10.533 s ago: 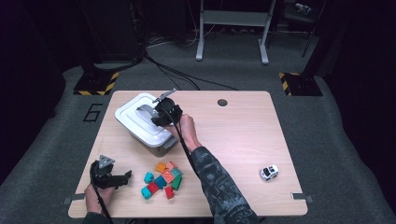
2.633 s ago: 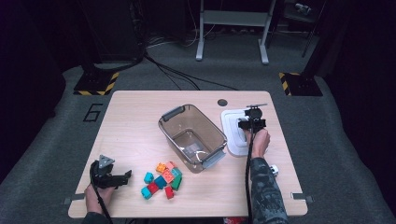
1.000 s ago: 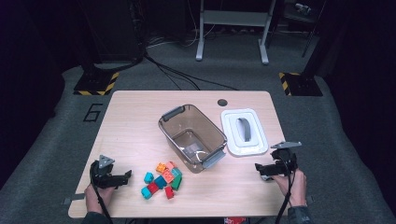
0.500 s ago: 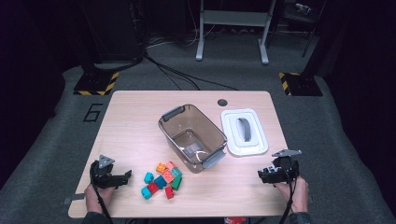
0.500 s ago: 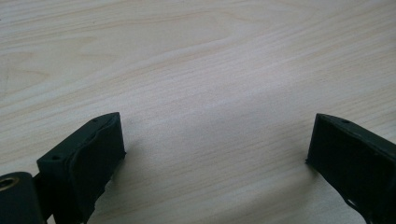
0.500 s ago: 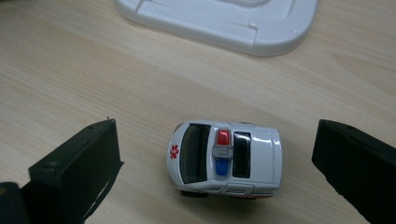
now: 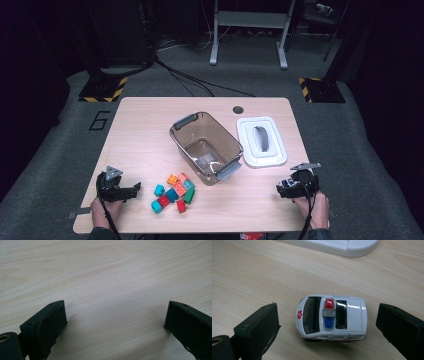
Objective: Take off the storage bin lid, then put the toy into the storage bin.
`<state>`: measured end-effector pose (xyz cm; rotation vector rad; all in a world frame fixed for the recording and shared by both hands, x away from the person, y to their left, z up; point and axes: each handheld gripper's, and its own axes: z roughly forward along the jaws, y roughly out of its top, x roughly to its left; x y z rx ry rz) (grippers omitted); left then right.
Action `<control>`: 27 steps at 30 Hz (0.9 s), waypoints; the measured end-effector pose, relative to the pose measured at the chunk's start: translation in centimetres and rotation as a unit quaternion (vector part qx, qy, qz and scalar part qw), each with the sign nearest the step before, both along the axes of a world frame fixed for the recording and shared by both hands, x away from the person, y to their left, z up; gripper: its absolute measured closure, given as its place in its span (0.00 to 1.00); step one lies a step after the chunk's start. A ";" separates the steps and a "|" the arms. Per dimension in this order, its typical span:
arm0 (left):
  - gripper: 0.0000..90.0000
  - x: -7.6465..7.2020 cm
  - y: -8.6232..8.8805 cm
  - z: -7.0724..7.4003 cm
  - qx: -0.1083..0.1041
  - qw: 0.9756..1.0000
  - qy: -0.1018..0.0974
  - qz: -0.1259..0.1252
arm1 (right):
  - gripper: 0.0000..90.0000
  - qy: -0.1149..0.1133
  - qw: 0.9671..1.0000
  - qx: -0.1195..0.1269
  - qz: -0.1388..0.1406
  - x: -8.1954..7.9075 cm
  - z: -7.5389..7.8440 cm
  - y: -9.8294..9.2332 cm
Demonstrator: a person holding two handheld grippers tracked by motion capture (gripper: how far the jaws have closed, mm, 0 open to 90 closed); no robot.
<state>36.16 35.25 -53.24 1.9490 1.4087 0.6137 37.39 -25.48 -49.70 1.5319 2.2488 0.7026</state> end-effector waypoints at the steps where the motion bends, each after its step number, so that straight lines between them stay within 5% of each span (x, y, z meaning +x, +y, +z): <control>1: 0.04 0.0 0.0 0.0 0.000 1.000 0.000 0.000 | 0.05 0.000 1.000 -0.002 0.002 0.0 -0.1 0.0; 18: 0.04 0.0 0.0 0.0 0.000 1.000 0.000 0.000 | 0.26 0.002 1.000 -0.016 -0.012 0.0 -0.9 0.0; 27: 0.04 0.0 0.0 0.0 0.000 1.000 0.000 0.000 | 0.27 -0.009 1.000 -0.012 -0.010 -0.1 -1.0 -0.1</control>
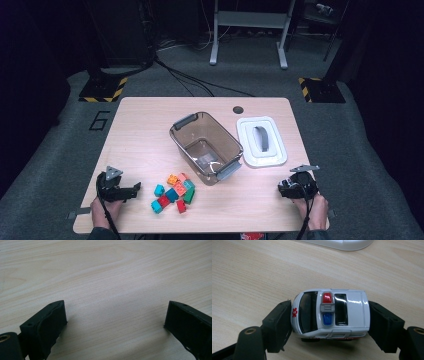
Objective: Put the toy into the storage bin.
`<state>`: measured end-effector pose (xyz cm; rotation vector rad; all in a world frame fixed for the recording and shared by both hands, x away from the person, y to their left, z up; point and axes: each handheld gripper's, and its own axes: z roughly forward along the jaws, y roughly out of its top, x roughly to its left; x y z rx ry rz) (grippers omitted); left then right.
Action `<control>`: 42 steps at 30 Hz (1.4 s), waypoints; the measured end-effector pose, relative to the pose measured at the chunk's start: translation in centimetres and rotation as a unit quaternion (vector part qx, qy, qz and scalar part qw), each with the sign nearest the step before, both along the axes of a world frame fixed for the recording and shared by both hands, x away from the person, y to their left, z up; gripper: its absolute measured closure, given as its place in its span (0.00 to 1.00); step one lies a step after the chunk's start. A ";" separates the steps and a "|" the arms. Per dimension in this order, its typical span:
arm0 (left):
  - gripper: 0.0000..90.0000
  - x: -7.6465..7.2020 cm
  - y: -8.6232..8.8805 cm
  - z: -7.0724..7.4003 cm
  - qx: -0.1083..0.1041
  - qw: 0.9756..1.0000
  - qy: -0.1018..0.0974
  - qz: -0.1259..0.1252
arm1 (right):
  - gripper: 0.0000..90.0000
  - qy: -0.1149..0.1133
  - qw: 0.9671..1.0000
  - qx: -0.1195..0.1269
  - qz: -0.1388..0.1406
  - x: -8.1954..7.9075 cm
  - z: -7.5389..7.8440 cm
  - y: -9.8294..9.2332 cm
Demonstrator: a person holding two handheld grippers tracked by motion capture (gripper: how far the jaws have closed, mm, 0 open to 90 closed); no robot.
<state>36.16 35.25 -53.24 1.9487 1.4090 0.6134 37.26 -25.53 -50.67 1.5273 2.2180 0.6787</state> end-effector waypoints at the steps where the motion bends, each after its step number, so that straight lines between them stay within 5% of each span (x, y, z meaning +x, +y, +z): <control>1: 0.04 0.0 0.0 0.0 0.000 1.000 0.000 0.000 | 0.28 0.002 1.000 0.004 -0.005 -0.1 0.0 0.1; 20: 0.04 0.0 0.0 0.0 0.000 1.000 0.000 0.000 | 0.28 -0.021 0.999 0.036 -0.008 0.3 1.9 0.5; 42: 0.04 0.0 0.0 0.0 0.000 1.000 0.000 0.000 | 0.28 -0.027 0.997 0.065 0.038 2.6 3.3 3.2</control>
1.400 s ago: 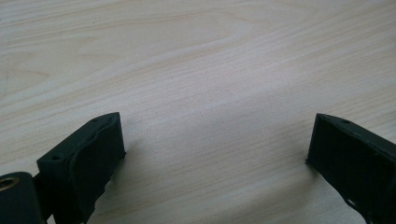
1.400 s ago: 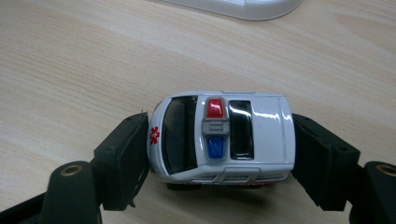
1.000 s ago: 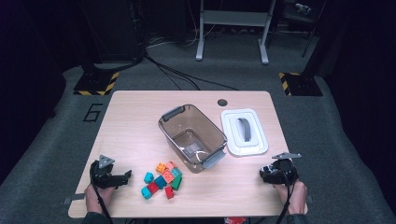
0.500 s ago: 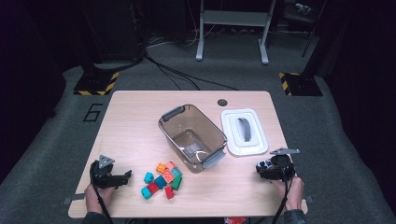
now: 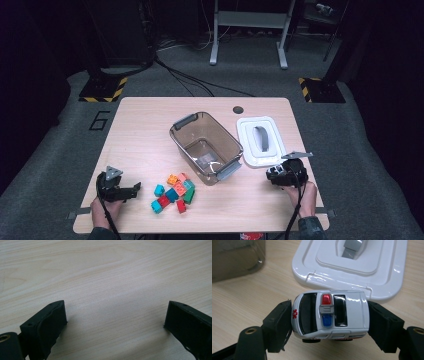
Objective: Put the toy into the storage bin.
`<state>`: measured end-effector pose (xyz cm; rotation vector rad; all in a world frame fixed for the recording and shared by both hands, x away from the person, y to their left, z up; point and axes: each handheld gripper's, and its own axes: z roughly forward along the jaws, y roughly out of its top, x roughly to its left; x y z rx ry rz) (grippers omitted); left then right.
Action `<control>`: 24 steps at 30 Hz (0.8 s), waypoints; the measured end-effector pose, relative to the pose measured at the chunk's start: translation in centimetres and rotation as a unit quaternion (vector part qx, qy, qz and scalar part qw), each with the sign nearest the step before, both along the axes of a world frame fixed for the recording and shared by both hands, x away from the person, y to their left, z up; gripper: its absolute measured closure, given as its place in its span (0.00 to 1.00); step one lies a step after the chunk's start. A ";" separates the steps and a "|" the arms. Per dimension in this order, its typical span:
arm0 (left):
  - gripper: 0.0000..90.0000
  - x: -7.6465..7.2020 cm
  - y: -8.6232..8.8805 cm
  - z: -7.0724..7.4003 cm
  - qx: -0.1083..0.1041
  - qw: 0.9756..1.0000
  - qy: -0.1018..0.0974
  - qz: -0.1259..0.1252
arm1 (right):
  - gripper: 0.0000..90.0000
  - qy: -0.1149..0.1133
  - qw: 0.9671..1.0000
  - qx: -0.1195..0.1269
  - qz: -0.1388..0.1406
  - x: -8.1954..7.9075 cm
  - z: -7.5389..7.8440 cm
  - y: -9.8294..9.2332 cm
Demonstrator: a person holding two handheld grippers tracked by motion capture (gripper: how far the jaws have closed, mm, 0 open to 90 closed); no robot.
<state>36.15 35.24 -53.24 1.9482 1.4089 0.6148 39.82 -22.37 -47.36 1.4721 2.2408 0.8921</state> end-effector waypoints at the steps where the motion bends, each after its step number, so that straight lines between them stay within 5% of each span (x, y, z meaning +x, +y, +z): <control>1: 0.04 0.0 0.0 0.0 0.000 1.000 0.000 0.000 | 0.28 -0.001 1.000 0.000 0.000 0.1 0.1 0.1; 24: 0.04 0.0 0.0 0.0 0.000 1.000 0.000 0.000 | 0.28 -0.028 0.999 0.015 0.022 3.5 4.0 1.8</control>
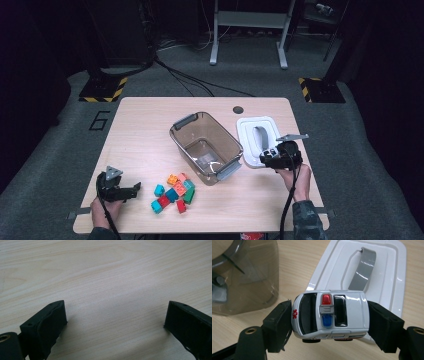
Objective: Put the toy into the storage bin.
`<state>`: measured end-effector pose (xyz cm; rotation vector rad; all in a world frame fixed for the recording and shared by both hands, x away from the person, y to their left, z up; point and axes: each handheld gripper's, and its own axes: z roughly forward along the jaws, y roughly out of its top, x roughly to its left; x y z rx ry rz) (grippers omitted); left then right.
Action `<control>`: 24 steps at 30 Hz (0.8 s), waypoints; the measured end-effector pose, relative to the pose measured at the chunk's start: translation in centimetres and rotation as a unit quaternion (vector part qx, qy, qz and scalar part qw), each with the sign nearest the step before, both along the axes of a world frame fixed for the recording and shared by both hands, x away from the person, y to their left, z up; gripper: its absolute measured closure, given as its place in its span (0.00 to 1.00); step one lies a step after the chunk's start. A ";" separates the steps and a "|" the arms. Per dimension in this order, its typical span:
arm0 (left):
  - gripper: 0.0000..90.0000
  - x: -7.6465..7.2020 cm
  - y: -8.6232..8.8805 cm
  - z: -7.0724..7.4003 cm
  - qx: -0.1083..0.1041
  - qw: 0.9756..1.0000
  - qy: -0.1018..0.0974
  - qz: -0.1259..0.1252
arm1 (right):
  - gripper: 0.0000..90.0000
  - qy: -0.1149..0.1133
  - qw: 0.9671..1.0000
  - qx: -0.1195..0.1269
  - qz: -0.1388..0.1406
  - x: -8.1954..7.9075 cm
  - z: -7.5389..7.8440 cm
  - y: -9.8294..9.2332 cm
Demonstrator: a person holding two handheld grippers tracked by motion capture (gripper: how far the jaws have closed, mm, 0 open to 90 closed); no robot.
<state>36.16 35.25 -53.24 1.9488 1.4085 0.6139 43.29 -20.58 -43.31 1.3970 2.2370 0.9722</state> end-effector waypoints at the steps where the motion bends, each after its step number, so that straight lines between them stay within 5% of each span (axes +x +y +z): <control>1: 0.04 0.0 0.0 0.0 0.000 1.000 0.000 0.000 | 0.28 0.004 1.000 0.003 -0.004 0.0 0.1 0.1; 24: 0.04 0.0 0.0 0.0 0.000 1.000 0.000 0.000 | 0.28 -0.014 1.000 0.010 0.000 3.6 4.1 1.2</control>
